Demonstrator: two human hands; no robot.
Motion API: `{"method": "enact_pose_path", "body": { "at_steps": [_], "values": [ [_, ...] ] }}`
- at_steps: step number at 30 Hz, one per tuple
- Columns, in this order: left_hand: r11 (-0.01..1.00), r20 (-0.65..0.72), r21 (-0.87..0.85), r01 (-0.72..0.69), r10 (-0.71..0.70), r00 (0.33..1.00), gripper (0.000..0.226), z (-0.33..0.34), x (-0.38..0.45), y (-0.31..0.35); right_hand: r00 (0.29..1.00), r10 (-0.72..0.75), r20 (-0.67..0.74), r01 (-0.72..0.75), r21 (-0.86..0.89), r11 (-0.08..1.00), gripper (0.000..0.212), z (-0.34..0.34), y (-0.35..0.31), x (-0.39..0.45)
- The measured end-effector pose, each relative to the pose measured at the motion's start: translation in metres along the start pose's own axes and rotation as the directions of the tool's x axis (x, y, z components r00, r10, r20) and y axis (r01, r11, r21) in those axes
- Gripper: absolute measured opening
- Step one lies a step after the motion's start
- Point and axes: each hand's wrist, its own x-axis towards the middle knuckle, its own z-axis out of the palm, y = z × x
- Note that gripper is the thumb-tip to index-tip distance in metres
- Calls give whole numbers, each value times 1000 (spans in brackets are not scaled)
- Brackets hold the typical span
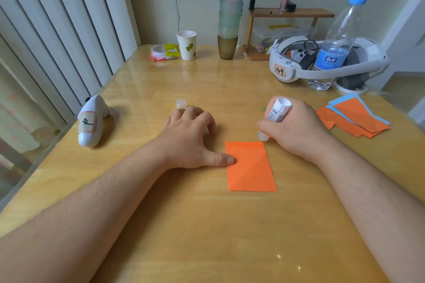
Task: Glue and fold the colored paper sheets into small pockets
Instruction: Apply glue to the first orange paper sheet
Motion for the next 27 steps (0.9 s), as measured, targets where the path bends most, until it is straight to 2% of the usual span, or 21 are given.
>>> {"method": "enact_pose_path", "body": {
  "at_steps": [2, 5, 7, 11, 22, 27],
  "values": [
    [1000, -3, 1, 0, 0, 1000, 84, 0, 0, 0, 1000, -8, -7, 9, 77, 997, 21, 7, -5, -2],
    [1000, -10, 1, 2, -2, 1000, 86, 1, 0, 1, 998, -60, 11, 57, 158, 986, 39, 22, -12, -5],
    [1000, -6, 4, 3, -3, 1000, 85, 1, 1, 1, 994, -107, 36, 103, 108, 989, 48, 31, -15, -5],
    [1000, -12, 8, 1, -1, 1000, 81, 1, 1, 1, 986, -151, 67, 150, 17, 988, 51, 39, -22, -2],
    [1000, -14, 3, 1, -1, 1000, 81, 2, 1, 0, 980, -118, 163, 127, -50, 991, 30, 29, -25, -4],
    [1000, -11, 5, -2, 2, 1000, 83, 2, 0, -1, 978, -102, 180, 113, -52, 992, 27, 17, -15, -6]
  ]
}}
